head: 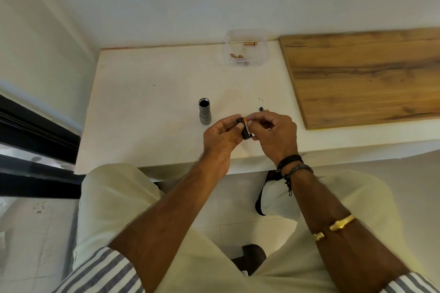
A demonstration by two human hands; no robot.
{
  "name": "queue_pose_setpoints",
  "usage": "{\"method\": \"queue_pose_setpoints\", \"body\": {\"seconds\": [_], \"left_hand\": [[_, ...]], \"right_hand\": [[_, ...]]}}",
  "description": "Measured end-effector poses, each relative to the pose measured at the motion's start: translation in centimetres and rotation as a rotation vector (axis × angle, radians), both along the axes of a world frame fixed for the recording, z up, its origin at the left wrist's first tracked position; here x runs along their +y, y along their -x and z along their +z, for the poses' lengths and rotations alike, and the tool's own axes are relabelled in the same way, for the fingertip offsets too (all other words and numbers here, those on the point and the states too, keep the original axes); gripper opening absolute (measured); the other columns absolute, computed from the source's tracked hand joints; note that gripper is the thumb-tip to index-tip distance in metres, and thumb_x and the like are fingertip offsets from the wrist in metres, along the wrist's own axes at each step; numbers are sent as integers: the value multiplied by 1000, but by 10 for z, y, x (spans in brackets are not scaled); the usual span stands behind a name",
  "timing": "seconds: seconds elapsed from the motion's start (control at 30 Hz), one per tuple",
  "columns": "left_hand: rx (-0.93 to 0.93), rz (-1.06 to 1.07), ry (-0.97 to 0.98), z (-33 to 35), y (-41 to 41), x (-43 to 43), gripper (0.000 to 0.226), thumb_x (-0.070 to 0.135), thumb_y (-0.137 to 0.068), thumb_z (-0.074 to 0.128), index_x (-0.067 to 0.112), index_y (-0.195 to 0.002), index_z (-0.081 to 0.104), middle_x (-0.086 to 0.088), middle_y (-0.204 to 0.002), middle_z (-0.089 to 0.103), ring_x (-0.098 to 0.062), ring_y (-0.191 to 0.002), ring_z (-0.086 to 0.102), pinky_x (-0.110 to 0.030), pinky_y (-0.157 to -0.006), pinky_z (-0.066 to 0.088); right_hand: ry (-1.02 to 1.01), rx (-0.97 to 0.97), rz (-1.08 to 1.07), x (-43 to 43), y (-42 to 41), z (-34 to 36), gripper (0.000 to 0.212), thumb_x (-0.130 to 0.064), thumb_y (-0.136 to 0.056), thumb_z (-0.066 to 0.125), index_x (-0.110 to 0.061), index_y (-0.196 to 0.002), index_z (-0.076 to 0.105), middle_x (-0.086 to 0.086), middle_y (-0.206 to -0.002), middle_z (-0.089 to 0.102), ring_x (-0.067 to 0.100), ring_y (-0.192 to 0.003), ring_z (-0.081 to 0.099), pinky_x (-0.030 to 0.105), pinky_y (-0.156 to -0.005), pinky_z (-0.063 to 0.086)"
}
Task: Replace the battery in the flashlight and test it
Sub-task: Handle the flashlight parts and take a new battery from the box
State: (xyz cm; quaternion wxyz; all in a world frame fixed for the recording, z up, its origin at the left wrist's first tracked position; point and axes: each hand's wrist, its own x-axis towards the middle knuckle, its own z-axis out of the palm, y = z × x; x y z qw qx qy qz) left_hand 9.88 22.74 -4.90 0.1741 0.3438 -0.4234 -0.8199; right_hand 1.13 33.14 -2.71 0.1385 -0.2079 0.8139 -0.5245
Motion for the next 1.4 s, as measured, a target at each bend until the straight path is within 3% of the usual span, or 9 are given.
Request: {"method": "queue_pose_setpoints", "body": {"seconds": [0.17,0.33,0.43,0.63,0.77,0.83,1.0,1.27,1.4], "left_hand": [[0,-45,55,1,4,-5,26,0,-88,69,3,-114,69,-15,-105,75,-33,-100,72,-42,-87,59],[-26,-44,66,1,4,1,26,-2,-89,68,1,-114,68,-16,-105,75,-34,-100,71,-44,-88,59],[-58,-17,52,1,5,1,26,-4,-89,66,-1,-115,67,-19,-107,73,-37,-100,71,-48,-89,58],[-17,20,-106,-1,5,-9,25,-4,-91,62,3,-115,67,-16,-108,72,-31,-101,70,-44,-89,59],[31,0,-261,-1,5,-12,24,-4,-92,60,3,-115,66,-20,-112,69,-31,-99,70,-44,-87,59],[41,0,-282,-1,6,-13,26,-3,-93,59,1,-118,64,-21,-111,69,-30,-100,70,-43,-91,58],[45,-13,-317,0,9,-13,33,-3,-95,55,-5,-128,57,-25,-122,64,-32,-109,65,-40,-95,55],[57,-1,-325,0,12,-13,30,-4,-94,56,-3,-124,60,-21,-116,67,-29,-103,69,-40,-95,55],[66,1,-320,2,15,-16,27,-4,-94,56,-2,-120,62,-23,-119,66,-28,-102,69,-39,-94,56]], "right_hand": [[-42,22,20,0,3,0,18,-24,-89,76,-20,-106,74,-2,-85,72,19,-79,73,20,-59,61],[-88,65,-29,-1,3,1,13,-18,-88,75,-13,-100,78,0,-81,74,18,-76,73,34,-71,65],[-89,113,-69,-1,2,3,13,-17,-85,74,-13,-96,79,-3,-77,73,15,-72,72,35,-74,65],[203,-81,-149,8,17,2,20,-7,-88,69,-14,-105,77,4,-80,75,19,-74,72,37,-68,64],[301,-182,-345,17,42,-8,14,-5,-84,72,-13,-94,77,13,-83,77,25,-75,74,38,-71,64],[211,-154,-442,20,52,-18,15,-6,-77,77,-17,-87,76,11,-84,77,27,-79,75,39,-74,64],[-74,-48,-456,22,62,-40,13,-13,-77,81,-15,-89,78,-4,-82,74,10,-74,71,30,-75,63],[-242,109,-359,14,59,-48,11,-26,-83,80,-18,-90,79,-4,-84,75,11,-72,66,28,-72,57],[-280,121,-345,14,59,-48,10,-22,-85,77,-17,-94,79,-1,-88,76,13,-77,67,31,-78,59]]}}
